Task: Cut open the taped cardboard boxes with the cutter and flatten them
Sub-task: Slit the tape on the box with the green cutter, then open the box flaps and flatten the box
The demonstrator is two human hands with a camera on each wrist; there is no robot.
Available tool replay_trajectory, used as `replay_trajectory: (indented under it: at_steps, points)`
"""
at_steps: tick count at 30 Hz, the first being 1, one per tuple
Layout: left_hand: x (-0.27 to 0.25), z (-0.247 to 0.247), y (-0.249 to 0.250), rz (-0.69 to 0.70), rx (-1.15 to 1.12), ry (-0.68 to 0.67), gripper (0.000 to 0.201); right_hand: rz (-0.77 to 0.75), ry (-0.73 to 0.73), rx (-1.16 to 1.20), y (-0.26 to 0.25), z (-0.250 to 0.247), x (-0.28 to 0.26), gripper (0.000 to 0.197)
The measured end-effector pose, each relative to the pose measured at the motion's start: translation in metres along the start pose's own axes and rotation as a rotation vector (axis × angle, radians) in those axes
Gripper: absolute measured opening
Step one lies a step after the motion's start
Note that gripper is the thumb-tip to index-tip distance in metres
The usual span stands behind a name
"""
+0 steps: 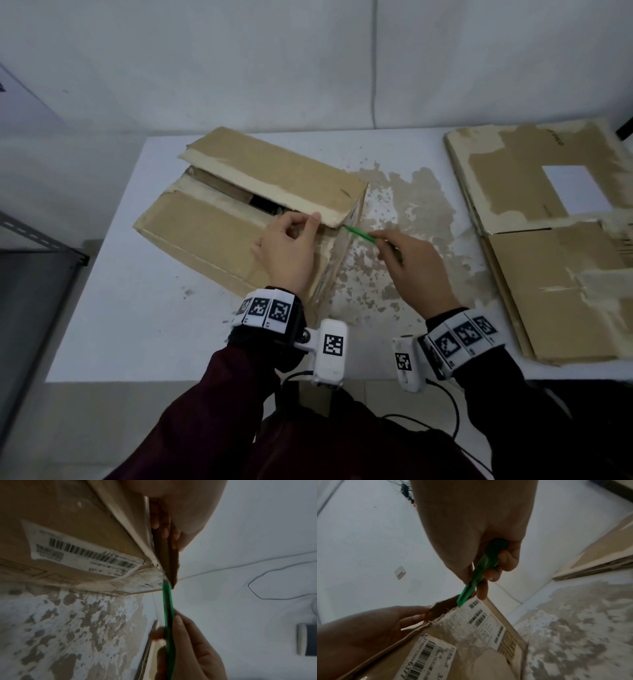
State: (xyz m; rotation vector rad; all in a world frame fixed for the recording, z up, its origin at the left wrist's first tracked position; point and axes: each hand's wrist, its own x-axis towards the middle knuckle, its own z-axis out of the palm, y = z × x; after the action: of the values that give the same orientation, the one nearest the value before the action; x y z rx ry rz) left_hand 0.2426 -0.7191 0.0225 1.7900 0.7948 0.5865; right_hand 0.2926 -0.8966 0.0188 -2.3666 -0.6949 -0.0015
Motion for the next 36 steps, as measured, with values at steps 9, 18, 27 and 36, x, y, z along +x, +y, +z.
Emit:
replay_trajectory:
  at_steps: [9,18,27,36]
  points:
    - [-0.005,-0.004,0.0,0.122,0.282,-0.021,0.02,0.629,-0.018,0.21,0.062,0.02,-0.02,0.018]
    - [-0.003,0.0,-0.002,0.195,0.472,-0.04,0.021,0.648,-0.052,-0.124,0.102,0.049,-0.034,0.026]
    - [-0.004,-0.002,-0.002,0.253,0.526,-0.077,0.02,0.207,0.167,-0.008,0.056,0.027,-0.014,0.044]
    - [0.009,-0.024,-0.008,0.372,0.448,-0.287,0.023,-0.331,-0.125,-0.134,-0.018,0.015,0.04,0.053]
